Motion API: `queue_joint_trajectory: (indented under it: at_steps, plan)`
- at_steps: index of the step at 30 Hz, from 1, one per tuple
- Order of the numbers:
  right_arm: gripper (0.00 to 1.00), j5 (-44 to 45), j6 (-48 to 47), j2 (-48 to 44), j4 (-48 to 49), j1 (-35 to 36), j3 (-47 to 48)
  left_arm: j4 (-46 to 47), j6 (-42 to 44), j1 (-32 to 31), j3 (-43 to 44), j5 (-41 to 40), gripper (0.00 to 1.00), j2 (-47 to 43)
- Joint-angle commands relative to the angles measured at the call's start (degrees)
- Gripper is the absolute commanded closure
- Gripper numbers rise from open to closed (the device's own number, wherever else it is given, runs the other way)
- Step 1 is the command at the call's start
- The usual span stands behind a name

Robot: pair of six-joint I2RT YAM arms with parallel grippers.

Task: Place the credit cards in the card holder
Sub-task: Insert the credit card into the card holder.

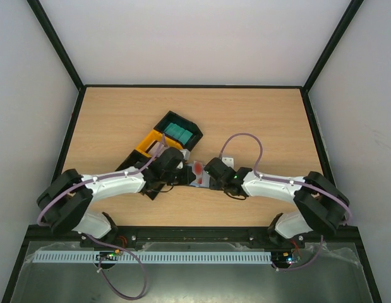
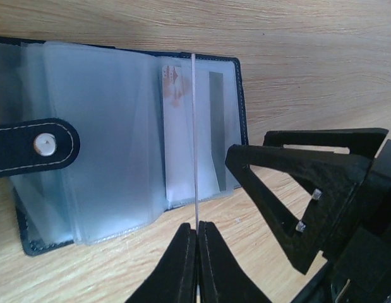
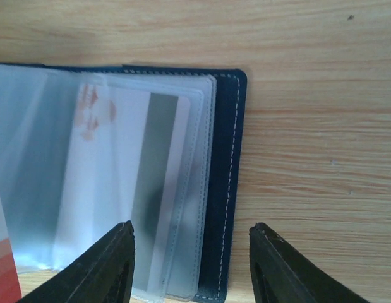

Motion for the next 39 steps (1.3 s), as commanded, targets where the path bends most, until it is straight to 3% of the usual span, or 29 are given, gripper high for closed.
queue_joint_trajectory:
  at_steps: [1,17,35,39]
  plan:
    - [0.53,0.1,-0.5,2.6,0.2,-0.3,0.1,7.2,0.0,-0.1,-1.1,0.5,0.97,3.0]
    - [0.68,-0.2,-0.2,5.6,-0.9,-0.6,0.0,14.8,-1.2,1.8,-4.2,3.2,0.97,9.0]
    - [0.69,-1.7,2.2,5.8,-0.9,-0.9,-0.1,12.6,-7.0,2.0,-3.6,5.4,0.97,15.6]
    - [0.67,-5.4,2.9,4.5,1.5,-1.6,0.5,12.8,-6.1,1.7,-2.5,6.7,0.97,17.3]
